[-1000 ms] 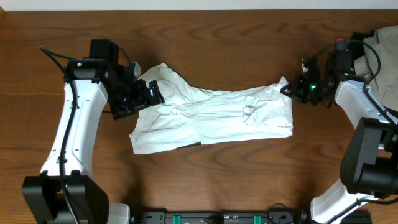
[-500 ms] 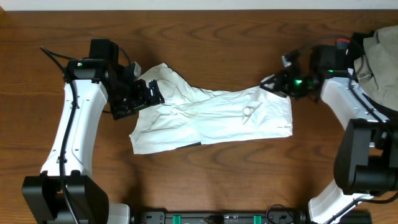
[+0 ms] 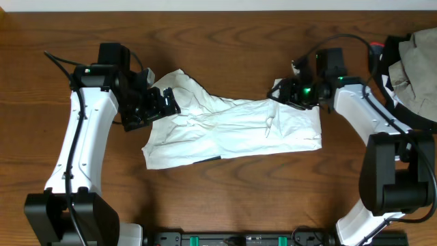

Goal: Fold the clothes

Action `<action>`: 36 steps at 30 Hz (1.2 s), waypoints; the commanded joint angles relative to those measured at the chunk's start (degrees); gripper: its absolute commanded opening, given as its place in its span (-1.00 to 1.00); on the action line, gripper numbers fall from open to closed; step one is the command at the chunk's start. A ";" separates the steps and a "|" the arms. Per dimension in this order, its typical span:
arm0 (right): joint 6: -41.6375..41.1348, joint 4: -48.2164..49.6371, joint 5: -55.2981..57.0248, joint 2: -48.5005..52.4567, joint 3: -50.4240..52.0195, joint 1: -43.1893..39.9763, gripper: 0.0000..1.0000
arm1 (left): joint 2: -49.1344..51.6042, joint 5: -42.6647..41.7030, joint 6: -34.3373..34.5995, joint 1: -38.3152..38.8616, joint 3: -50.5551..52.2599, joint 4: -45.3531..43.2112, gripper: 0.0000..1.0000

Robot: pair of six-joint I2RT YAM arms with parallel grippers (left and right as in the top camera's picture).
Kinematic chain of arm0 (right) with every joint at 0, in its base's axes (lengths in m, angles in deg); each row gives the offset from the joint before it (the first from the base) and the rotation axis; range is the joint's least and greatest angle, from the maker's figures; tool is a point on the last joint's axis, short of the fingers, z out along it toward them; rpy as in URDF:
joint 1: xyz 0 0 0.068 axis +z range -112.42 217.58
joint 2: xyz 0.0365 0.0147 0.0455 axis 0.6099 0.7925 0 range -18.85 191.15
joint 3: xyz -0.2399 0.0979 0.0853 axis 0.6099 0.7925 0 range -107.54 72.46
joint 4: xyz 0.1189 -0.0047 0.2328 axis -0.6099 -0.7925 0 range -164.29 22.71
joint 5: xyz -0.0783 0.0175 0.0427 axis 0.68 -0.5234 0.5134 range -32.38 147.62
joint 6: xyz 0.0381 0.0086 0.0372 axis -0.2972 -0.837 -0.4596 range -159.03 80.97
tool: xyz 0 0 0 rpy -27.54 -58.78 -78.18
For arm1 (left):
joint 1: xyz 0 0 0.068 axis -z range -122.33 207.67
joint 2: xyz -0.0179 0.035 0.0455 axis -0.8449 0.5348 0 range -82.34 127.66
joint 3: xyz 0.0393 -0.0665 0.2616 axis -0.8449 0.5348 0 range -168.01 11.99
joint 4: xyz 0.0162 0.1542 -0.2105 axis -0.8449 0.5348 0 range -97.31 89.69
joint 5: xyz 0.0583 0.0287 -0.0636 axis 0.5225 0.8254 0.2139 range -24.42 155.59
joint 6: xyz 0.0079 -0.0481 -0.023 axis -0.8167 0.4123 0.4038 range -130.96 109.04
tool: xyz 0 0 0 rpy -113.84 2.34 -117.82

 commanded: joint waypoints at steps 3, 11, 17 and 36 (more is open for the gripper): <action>2.97 -4.24 2.32 -5.84 -3.65 -2.89 -0.01 | -0.50 0.72 -1.22 -0.02 -0.57 0.31 0.96; 7.65 -18.29 11.23 -11.28 -3.10 -2.12 0.04 | -0.50 0.70 -1.22 -0.04 -0.57 0.26 0.96; 11.45 -20.65 13.07 -8.68 2.91 3.10 0.04 | -0.50 0.70 -1.22 -0.02 -0.57 0.00 0.96; 10.38 -19.32 55.19 -8.26 4.63 28.11 0.29 | -0.50 0.70 -1.20 -0.02 -0.57 -0.07 0.96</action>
